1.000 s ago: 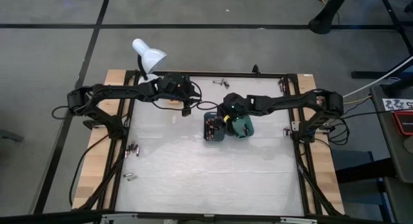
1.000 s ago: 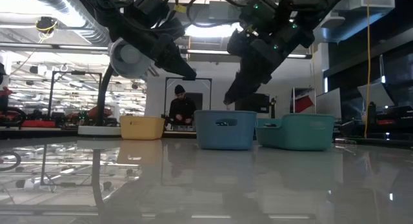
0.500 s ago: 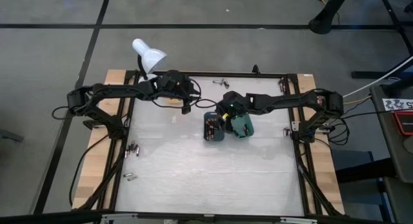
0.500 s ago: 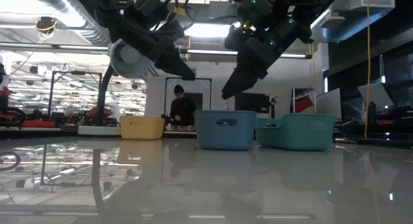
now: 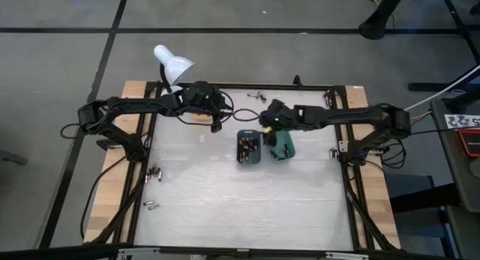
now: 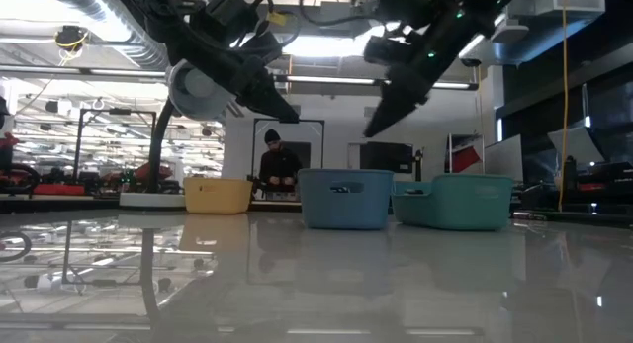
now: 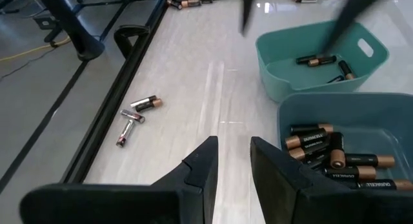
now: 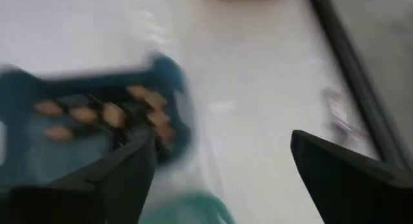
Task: Sort batteries
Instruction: Put the silver battery into the yellow bin
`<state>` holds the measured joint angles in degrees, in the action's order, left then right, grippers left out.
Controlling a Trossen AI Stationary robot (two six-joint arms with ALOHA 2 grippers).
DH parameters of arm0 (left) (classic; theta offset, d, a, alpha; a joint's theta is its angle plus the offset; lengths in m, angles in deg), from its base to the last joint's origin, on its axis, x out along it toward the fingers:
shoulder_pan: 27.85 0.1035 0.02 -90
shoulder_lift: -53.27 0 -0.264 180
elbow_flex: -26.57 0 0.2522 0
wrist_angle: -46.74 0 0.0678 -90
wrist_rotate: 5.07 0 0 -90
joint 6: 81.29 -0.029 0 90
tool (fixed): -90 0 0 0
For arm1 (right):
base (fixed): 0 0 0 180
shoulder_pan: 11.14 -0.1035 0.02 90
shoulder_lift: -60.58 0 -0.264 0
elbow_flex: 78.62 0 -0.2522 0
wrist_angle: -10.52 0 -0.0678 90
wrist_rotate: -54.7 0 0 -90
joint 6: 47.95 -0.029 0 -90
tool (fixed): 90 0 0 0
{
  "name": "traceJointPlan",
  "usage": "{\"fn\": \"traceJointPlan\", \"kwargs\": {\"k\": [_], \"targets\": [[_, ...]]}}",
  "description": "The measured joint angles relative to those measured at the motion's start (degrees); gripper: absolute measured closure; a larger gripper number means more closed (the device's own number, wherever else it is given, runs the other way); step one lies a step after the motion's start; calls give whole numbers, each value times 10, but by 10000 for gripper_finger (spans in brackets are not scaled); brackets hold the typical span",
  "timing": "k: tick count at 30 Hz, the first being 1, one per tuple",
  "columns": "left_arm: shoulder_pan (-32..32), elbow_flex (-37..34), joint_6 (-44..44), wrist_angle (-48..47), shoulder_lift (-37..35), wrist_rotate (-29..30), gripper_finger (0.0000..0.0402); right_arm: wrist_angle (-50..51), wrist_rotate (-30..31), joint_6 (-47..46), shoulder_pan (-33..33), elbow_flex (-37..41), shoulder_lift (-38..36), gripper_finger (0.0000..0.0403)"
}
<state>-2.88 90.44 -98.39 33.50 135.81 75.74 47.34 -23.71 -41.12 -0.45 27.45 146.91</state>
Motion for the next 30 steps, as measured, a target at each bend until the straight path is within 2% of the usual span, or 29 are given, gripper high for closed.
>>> {"fn": "traceJointPlan", "kwargs": {"k": [3,7,13,16,22,27,30], "targets": [[0,0,-1,0,0,0,320,96,55,5,21,0,-29,57],[0,0,-7,2,0,0,320,227,85,36,88,0,-42,58],[-3,0,2,8,0,0,320,329,88,70,214,0,-30,58],[-6,0,4,1,0,0,320,365,59,70,251,0,-28,58],[-7,0,-3,0,0,0,320,432,38,72,247,0,-28,58],[-7,0,-13,0,0,0,320,515,-21,32,206,7,-28,59],[-7,0,-15,-1,0,0,320,547,-37,11,170,33,-28,59]]}}
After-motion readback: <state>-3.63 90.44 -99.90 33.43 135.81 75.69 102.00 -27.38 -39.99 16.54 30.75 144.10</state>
